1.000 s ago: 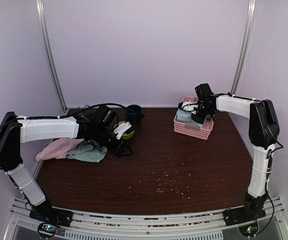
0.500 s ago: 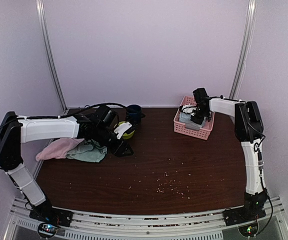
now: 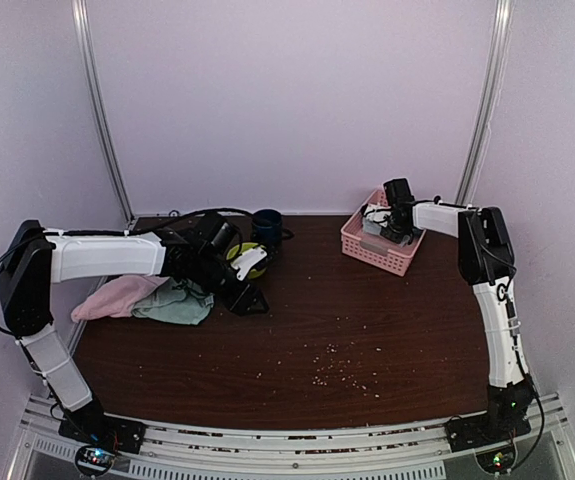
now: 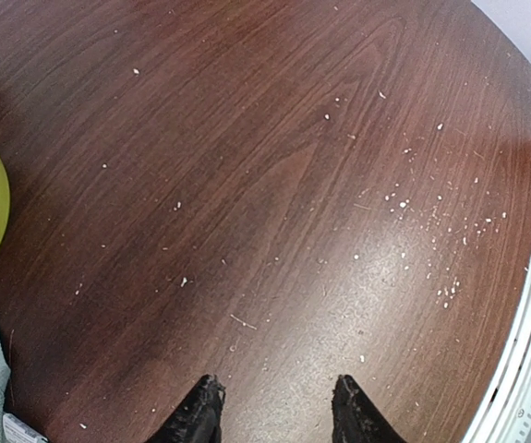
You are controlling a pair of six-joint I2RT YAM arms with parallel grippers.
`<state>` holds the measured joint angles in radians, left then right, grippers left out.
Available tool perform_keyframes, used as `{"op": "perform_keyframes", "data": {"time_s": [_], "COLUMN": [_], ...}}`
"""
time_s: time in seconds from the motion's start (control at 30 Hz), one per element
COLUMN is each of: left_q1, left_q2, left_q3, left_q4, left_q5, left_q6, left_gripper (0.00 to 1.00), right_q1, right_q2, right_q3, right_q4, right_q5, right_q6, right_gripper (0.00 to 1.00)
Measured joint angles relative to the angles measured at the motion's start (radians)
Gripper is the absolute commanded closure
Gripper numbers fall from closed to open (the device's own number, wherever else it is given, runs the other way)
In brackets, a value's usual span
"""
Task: Roll the towels
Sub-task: Place the towel in the bin.
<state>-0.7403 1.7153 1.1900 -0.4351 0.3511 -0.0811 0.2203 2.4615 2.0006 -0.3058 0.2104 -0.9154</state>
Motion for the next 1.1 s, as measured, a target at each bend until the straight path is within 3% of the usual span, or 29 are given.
{"op": "perform_keyframes", "data": {"time_s": [0.33,0.7,1.1], "left_q1": [0.0,0.0,0.0], "left_q2": [0.0,-0.001,-0.002], "left_q3": [0.0,-0.003,-0.006], "left_q4": [0.0,0.0,0.001], "left_q5": [0.008,0.009,0.01], "left_q6": [-0.005,-0.008,-0.008], "left_gripper": [0.58,0.58,0.58], "right_q1": [-0.004,-0.013,-0.016], "right_q2": [0.018,0.039,-0.013], "right_q3": [0.015,0.026,-0.063], "right_q4": [0.01,0.042,0.063], "right_q5": [0.022,0.045,0.014], "right_q6": [0.058,0.103,0.112], "right_gripper": [0.92,0.6,0.41]}}
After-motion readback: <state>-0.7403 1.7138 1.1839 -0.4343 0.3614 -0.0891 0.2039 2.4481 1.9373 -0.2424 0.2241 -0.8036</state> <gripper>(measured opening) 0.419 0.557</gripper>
